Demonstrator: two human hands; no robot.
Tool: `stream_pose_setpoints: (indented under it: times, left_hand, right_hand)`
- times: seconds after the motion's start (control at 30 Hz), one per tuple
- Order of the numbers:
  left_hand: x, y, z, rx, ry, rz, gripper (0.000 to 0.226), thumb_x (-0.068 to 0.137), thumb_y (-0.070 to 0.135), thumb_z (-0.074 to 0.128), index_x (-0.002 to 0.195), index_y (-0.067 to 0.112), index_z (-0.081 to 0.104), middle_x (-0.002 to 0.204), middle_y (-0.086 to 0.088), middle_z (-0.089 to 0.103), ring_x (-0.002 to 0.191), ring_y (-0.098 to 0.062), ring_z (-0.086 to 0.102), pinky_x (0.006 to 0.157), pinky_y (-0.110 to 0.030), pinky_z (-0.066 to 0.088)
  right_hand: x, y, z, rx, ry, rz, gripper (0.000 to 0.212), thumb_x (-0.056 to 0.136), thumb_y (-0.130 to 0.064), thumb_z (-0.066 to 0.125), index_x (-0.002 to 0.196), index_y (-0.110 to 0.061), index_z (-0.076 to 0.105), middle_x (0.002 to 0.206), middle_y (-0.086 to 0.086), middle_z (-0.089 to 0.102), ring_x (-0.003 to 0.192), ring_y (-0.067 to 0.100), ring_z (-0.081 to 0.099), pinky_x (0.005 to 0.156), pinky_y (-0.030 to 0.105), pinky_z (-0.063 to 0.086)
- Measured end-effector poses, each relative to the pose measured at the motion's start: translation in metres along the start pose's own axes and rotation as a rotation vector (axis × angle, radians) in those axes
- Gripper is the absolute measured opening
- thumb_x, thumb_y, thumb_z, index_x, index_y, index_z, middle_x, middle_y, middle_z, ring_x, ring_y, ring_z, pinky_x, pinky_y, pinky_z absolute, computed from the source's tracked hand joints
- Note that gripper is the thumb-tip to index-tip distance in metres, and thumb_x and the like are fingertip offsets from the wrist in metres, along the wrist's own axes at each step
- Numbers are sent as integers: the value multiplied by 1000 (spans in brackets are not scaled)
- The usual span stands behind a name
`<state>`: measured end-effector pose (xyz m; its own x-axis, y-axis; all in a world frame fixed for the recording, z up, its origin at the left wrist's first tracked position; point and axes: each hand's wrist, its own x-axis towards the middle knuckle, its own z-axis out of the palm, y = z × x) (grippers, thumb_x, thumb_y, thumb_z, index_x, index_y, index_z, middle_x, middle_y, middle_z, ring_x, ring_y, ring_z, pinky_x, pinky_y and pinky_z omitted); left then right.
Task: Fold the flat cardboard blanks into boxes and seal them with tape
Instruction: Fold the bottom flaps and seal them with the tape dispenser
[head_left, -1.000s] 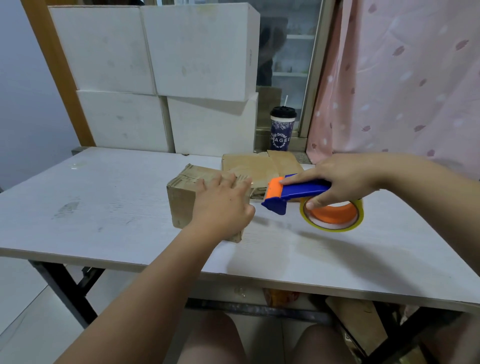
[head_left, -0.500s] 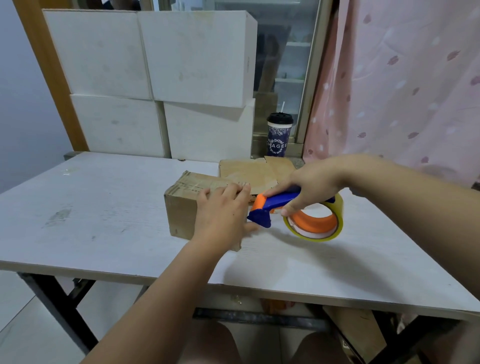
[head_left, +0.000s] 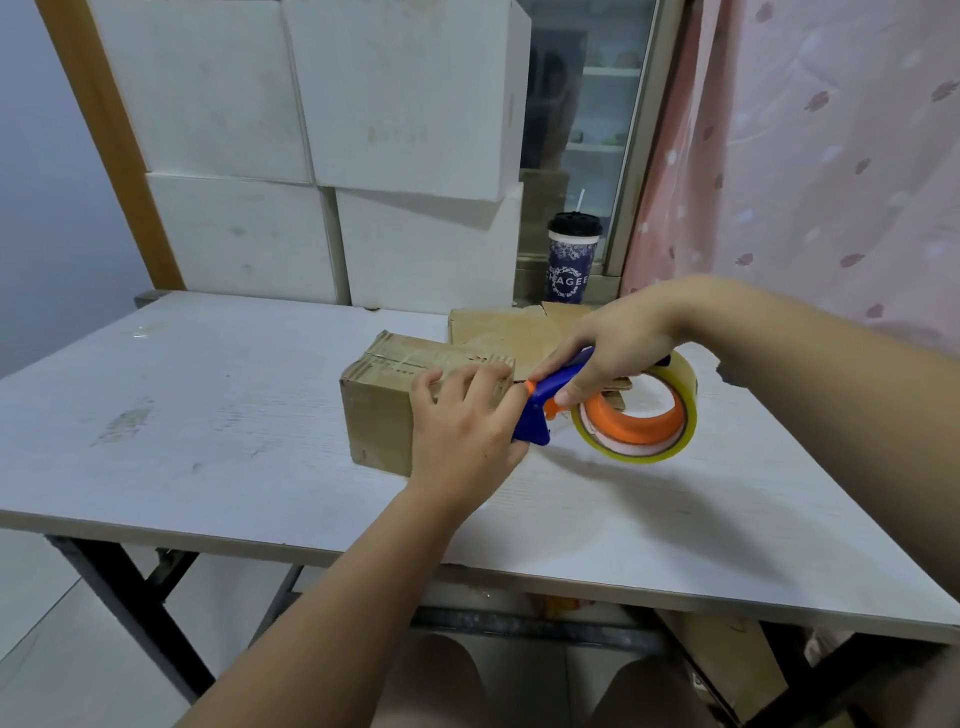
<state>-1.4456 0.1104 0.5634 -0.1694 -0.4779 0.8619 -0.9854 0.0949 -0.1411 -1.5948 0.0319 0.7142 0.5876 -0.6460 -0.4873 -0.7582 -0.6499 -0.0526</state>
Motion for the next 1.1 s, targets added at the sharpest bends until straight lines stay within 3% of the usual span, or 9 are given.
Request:
stream_pose_setpoints:
  times: [0.23, 0.47, 0.63, 0.77, 0.83, 0.93, 1.1]
  left_hand:
    - [-1, 2, 1, 12, 33, -7, 28, 67, 30, 69, 92, 19, 68, 104, 0, 67, 88, -23, 61, 76, -41, 38]
    - [2, -4, -3, -49, -40, -16, 33, 62, 31, 74, 94, 21, 71, 104, 0, 67, 82, -25, 61, 77, -41, 38]
    - [5, -6, -6, -79, -119, -45, 36, 60, 35, 76, 93, 23, 71, 100, 0, 65, 77, -24, 60, 76, -41, 37]
    - [5, -6, -4, -63, -143, -46, 38, 58, 36, 79, 93, 25, 71, 98, -1, 65, 77, -24, 60, 76, -40, 36]
    - [6, -6, -4, -64, -140, -51, 38, 56, 35, 80, 91, 24, 71, 96, -2, 65, 75, -25, 60, 75, -40, 37]
    - [6, -6, -4, -78, -144, -54, 37, 56, 33, 80, 91, 23, 71, 95, -2, 65, 74, -26, 59, 75, -41, 37]
    - [6, -5, -5, -86, -178, -57, 38, 57, 32, 81, 92, 22, 71, 96, -3, 65, 75, -26, 59, 75, -42, 38]
  right_hand:
    - [7, -1, -7, 17, -33, 19, 47, 84, -59, 58, 129, -49, 51, 100, -26, 52, 92, 2, 50, 70, 17, 36]
    - [7, 0, 0, 54, -28, 24, 42, 86, -57, 59, 127, -50, 53, 97, -20, 58, 92, 8, 55, 70, 20, 39]
    - [3, 0, 2, 66, -37, 5, 53, 83, -68, 47, 133, -49, 49, 101, -24, 53, 102, 8, 50, 88, 26, 37]
    - [3, 5, 11, 43, -7, 35, 61, 81, -73, 43, 138, -52, 38, 128, -14, 50, 116, 13, 44, 98, 31, 35]
    - [4, 8, 16, 40, 37, 70, 68, 83, -70, 47, 144, -44, 32, 138, -9, 45, 124, 16, 41, 97, 30, 34]
    - [4, 12, 16, 42, 84, 76, 65, 83, -69, 50, 135, -30, 49, 119, -11, 57, 107, 10, 53, 85, 28, 43]
    - [7, 15, 17, 77, 104, 20, 53, 84, -66, 52, 125, -33, 59, 104, -13, 63, 95, 7, 56, 81, 28, 43]
